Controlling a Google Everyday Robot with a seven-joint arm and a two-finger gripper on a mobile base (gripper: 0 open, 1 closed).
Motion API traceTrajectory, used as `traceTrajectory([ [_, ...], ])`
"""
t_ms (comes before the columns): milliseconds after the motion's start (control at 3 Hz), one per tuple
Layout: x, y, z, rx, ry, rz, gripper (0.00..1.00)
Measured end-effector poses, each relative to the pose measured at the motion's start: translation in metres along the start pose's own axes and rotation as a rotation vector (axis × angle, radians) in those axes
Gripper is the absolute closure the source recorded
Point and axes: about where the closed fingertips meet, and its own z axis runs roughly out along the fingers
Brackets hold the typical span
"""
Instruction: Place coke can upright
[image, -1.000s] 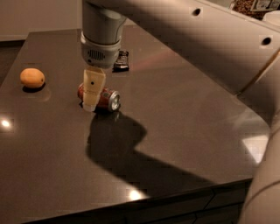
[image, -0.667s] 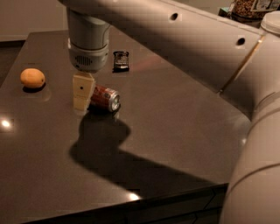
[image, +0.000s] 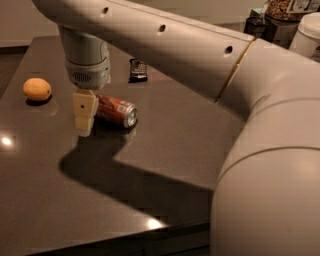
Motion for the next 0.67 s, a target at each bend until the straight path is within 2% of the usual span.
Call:
traceTrajectory([
  [667,0.005,-0.020,0.019,-0.007,0.051,0.037,0.00],
])
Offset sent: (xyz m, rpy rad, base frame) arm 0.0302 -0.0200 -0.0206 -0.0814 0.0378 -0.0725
